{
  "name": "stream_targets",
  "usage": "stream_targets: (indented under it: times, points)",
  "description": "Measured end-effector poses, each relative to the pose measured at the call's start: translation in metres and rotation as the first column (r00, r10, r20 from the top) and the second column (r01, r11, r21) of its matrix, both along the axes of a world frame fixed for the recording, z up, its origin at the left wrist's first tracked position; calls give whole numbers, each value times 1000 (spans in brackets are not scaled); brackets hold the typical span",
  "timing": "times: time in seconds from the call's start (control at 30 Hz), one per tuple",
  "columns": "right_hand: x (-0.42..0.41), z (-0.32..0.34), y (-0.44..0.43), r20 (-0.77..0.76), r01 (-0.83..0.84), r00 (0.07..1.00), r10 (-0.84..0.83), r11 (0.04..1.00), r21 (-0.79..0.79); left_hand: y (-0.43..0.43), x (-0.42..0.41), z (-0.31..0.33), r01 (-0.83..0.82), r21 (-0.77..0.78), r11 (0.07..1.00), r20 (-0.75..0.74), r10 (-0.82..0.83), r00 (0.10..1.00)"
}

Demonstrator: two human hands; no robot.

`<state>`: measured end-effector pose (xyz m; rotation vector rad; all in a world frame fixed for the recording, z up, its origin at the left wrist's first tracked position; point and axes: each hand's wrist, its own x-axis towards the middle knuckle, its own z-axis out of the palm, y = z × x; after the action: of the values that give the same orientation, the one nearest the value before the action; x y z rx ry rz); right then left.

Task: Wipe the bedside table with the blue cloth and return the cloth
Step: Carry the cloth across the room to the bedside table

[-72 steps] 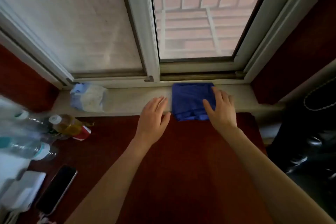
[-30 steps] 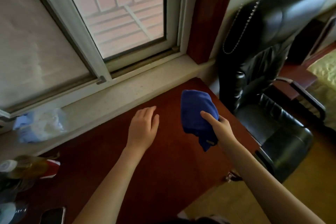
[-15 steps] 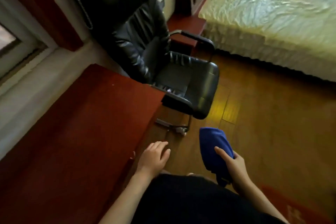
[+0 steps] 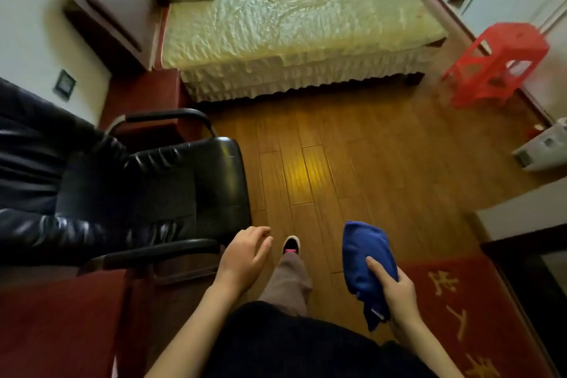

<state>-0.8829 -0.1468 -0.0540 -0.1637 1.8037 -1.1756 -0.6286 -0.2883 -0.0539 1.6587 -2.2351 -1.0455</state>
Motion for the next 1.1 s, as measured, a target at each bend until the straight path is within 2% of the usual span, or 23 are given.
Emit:
stream_targets:
  times: [0.17,0.33,0.53,0.77,0.87,1.1]
  points:
    - [-45,-25,-99,8,9,1000,-9,1000,10,-82,-34,-27,-74,63,995,3,74,997]
    - [-89,2,-265,-20,-156,988,155,984,-82,-191,-68,-26,-135,74,988,0,136,991]
    - [-129,47,-439,-70,-352,936,344,916,-194,-310,-109,-7,-275,32,961,-60,276,959]
    - [-198,26,-582,-96,-520,854,511,842,-145,-413,-166,-30,-421,64,905,-58,424,904]
    - [-239,12,-645,-117,-579,814,568,809,-100,-464,-200,-37,-520,77,851,-73,525,848]
    - [-299,17,-806,-83,-745,662,744,667,36,-575,-253,-9,-773,53,633,-116,772,625]
